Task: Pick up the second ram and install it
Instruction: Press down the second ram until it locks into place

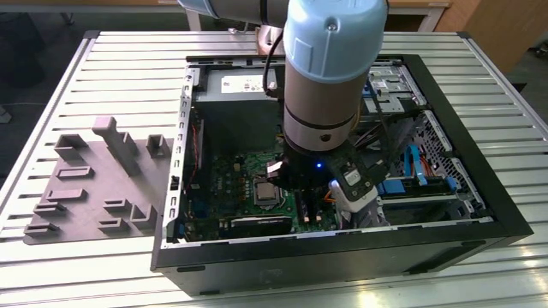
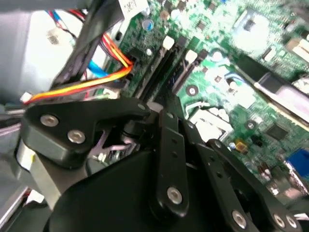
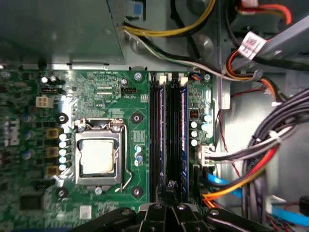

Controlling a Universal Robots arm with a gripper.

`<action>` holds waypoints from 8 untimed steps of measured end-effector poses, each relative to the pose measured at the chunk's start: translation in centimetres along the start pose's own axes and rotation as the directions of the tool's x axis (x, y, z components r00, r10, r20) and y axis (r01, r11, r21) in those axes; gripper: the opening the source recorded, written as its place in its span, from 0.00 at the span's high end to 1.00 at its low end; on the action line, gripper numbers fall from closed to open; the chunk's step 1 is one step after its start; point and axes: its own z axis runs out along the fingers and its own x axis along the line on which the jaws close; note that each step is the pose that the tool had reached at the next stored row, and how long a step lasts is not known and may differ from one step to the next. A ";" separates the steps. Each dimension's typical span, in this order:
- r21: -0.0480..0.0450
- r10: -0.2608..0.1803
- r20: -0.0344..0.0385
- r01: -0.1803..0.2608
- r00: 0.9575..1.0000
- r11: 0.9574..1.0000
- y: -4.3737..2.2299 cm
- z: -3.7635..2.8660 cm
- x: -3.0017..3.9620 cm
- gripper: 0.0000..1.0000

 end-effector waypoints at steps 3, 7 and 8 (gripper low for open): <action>0.001 0.000 0.000 0.000 1.000 1.000 0.04 -1.02 -0.07 0.89; 0.001 0.000 0.000 0.000 1.000 1.000 0.08 -1.95 -0.12 0.89; 0.001 0.000 0.000 0.000 1.000 1.000 0.08 -1.95 -0.13 0.89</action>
